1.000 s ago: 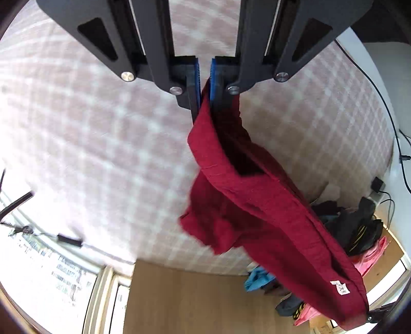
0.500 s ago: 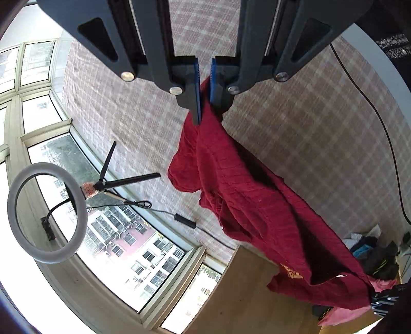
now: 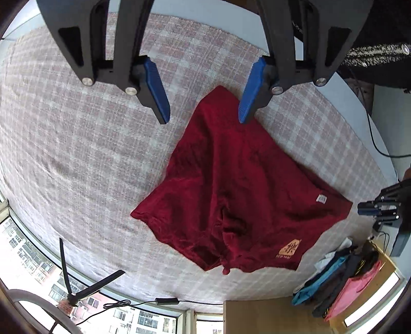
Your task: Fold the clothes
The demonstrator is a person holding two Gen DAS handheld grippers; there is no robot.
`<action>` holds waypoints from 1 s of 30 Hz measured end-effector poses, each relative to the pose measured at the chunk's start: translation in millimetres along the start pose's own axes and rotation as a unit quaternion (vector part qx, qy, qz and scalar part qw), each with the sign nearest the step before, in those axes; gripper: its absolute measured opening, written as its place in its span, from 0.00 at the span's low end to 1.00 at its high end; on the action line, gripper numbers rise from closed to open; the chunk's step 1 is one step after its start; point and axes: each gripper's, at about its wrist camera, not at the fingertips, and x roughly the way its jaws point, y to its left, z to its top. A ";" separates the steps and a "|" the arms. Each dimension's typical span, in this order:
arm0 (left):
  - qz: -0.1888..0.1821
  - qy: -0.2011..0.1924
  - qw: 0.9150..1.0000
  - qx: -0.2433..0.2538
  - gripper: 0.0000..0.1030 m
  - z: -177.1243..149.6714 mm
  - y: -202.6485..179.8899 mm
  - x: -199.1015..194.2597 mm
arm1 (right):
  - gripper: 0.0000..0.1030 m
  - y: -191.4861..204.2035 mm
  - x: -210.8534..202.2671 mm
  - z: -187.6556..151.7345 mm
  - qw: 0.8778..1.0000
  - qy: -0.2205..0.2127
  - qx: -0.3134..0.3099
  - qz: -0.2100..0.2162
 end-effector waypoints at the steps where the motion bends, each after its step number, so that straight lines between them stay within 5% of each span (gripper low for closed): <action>1: 0.009 0.001 1.000 -0.022 0.12 -1.4 5.8 0.4 | 0.53 -13.9 1.8 11.7 1.000 -0.010 0.008 -0.006; 4: -0.004 -0.006 0.995 -0.103 0.08 -6.4 5.2 -5.7 | 0.53 -49.2 33.3 50.2 1.000 -0.009 0.026 0.002; 8: -0.058 -0.030 0.993 -0.103 0.08 6.9 -54.8 -13.0 | 0.53 -56.4 72.3 80.2 1.000 0.007 0.006 0.015; 12: -0.148 -0.059 0.986 -0.043 0.12 44.0 -150.2 -23.4 | 0.53 -63.2 95.6 92.5 0.998 0.018 0.012 0.060; 15: -0.184 -0.076 0.980 0.021 0.18 64.4 -214.8 -25.9 | 0.51 -65.1 99.0 89.9 0.996 0.025 0.010 0.084; 17: -0.202 -0.082 0.974 0.063 0.20 74.7 -253.6 -24.5 | 0.38 -68.6 98.8 87.5 0.995 0.028 0.012 0.100; 18: -0.205 -0.088 0.972 0.076 0.19 78.3 -268.4 -22.9 | 0.27 -72.0 98.8 86.8 0.993 0.031 0.018 0.110; 26: -0.148 -0.061 0.981 0.113 0.18 90.9 -311.8 25.6 | 0.30 -83.0 100.4 89.1 0.991 0.036 0.030 0.124; 27: -0.139 -0.055 0.982 0.114 0.06 90.4 -313.0 31.6 | 0.26 -82.8 100.1 89.7 0.992 0.034 0.030 0.121; 28: -0.142 -0.052 0.983 0.106 0.00 89.9 -311.2 34.7 | 0.11 -83.3 99.8 90.6 0.992 0.034 0.031 0.119; 30: -0.163 -0.055 0.981 0.085 0.00 89.9 -306.9 32.4 | 0.02 -88.1 98.0 90.0 0.992 0.033 0.042 0.114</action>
